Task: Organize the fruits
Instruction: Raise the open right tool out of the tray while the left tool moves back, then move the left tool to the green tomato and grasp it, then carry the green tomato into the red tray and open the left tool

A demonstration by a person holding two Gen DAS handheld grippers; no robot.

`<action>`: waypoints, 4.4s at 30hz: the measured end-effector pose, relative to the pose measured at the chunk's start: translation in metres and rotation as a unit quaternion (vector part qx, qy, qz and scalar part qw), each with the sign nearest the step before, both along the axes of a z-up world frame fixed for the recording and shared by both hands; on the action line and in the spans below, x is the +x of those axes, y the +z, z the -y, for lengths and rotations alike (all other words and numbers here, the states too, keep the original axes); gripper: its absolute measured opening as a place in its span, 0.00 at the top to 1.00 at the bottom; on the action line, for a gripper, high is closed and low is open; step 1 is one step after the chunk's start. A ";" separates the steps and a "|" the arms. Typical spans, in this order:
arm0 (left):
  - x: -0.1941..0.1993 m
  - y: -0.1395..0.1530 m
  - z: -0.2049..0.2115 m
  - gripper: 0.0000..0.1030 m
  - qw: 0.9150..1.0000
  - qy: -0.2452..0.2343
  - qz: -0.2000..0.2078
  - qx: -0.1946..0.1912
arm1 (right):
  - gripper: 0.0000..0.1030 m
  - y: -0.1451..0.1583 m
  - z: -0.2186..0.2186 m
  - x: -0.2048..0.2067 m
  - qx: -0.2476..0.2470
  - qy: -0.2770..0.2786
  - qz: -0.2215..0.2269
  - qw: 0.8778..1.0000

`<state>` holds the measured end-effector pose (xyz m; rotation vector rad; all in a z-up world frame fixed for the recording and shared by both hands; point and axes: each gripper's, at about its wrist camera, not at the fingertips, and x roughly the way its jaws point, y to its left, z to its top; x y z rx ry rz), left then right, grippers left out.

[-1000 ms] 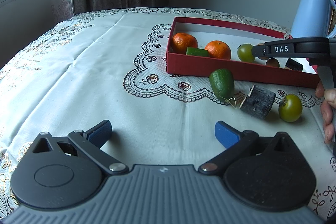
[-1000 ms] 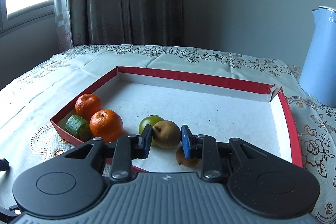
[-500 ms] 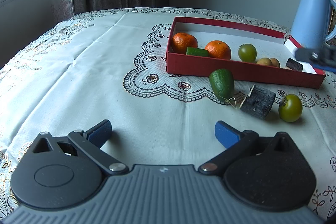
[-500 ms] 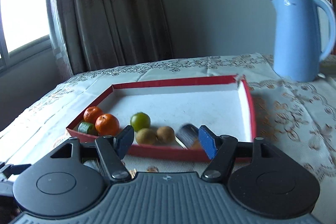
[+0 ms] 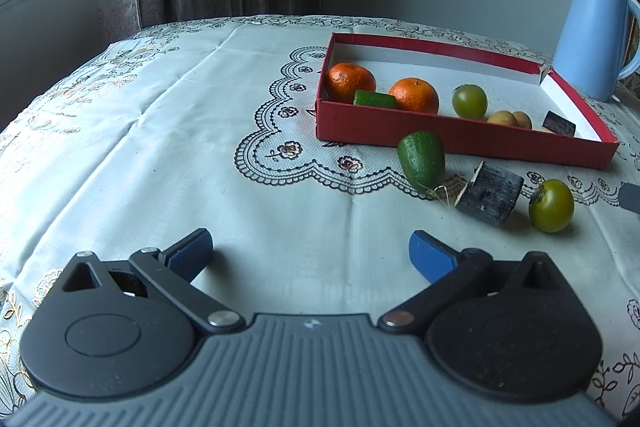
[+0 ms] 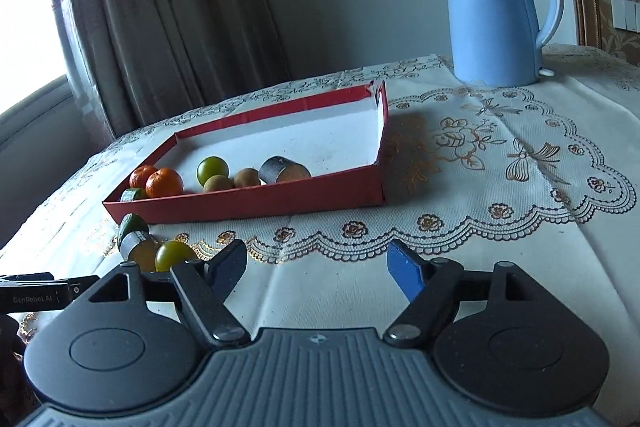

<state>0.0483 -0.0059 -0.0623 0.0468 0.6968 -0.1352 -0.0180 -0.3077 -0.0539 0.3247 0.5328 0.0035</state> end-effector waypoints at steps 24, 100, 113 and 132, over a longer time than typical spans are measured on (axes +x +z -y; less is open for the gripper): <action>-0.035 0.032 0.117 0.11 0.976 -0.199 0.078 -0.031 | 0.25 -0.005 0.030 -0.007 0.079 -0.056 0.023 0.995; -0.032 0.002 0.127 0.56 0.982 -0.187 0.035 0.009 | 0.25 -0.011 0.042 -0.004 0.108 -0.066 0.010 0.992; -0.038 0.002 0.133 0.71 0.980 -0.194 0.043 0.021 | 0.25 -0.011 0.042 -0.004 0.108 -0.066 0.010 0.992; 0.014 0.061 0.124 0.71 0.986 -0.126 0.101 0.041 | 0.23 -0.010 0.034 -0.002 0.086 -0.061 0.000 0.994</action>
